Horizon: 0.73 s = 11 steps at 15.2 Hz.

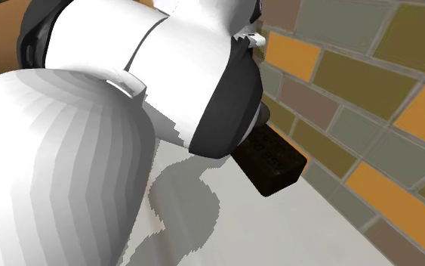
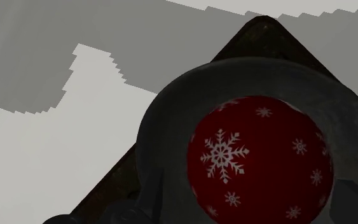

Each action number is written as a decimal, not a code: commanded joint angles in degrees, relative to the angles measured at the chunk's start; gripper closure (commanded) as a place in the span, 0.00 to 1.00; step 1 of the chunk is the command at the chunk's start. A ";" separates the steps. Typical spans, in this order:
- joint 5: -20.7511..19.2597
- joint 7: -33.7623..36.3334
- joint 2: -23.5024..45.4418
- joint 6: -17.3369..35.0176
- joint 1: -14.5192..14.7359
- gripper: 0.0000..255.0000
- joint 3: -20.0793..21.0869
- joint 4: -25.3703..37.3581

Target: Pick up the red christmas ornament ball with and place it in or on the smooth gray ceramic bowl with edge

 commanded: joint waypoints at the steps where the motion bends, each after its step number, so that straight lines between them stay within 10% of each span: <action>1: -0.27 -0.45 0.89 -3.58 1.62 0.00 -0.15 4.69; 11: -1.11 -1.36 3.16 -8.50 4.42 0.00 -0.76 12.39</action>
